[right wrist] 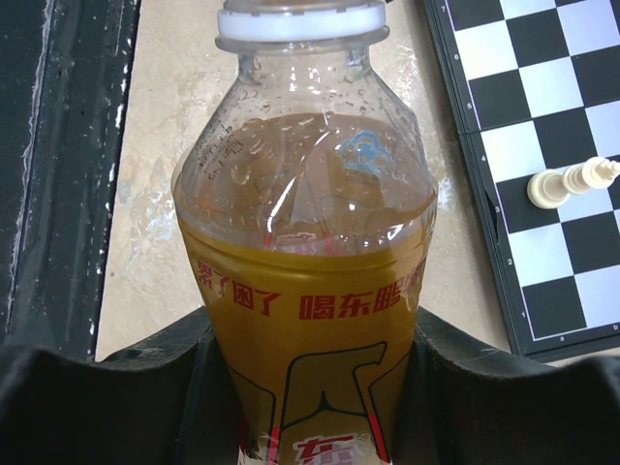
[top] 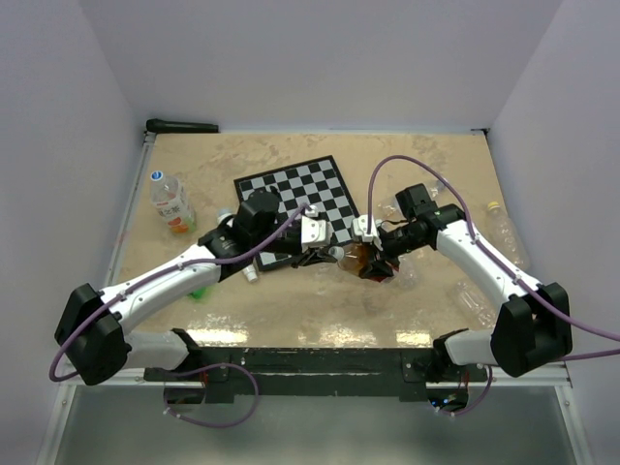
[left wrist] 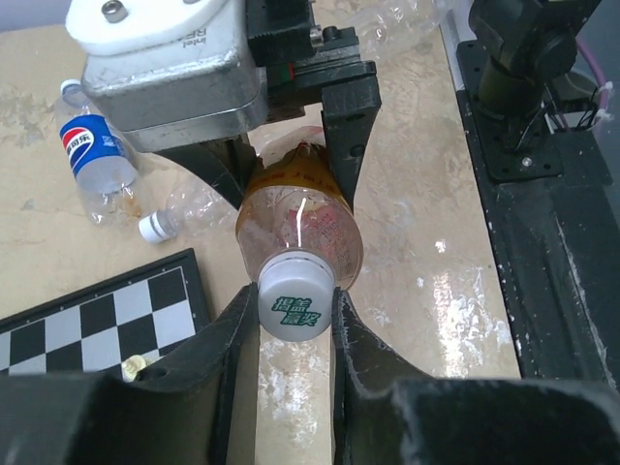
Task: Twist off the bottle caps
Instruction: Unscrew the bottle cap from the plastic bottle.
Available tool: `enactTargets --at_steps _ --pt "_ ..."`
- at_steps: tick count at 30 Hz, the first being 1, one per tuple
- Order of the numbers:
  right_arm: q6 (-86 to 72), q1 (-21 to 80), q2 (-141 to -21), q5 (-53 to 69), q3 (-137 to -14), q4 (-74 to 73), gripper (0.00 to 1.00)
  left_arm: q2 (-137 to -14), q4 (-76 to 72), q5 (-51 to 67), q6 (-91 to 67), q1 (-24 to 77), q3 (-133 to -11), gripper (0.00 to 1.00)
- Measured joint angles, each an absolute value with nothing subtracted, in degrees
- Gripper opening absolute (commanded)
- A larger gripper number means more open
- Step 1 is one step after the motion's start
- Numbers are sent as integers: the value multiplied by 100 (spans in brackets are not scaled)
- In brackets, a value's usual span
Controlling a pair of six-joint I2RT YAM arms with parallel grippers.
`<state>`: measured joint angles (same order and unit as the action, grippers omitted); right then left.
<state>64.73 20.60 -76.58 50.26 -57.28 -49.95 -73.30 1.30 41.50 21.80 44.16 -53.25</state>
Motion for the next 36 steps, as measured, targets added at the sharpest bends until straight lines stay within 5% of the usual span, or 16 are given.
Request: enactTargets --at_steps 8,18,36 --pt "6434 2071 -7655 5245 -5734 -4882 6 -7030 27 3199 -237 4475 -5253 0" --pt "6292 2102 -7732 5203 -5811 -4624 6 -7325 1737 1623 -4418 4550 -6191 0" --pt "6261 2141 -7732 5205 -5839 -4383 6 -7288 2152 1813 -6200 4187 -6272 0"
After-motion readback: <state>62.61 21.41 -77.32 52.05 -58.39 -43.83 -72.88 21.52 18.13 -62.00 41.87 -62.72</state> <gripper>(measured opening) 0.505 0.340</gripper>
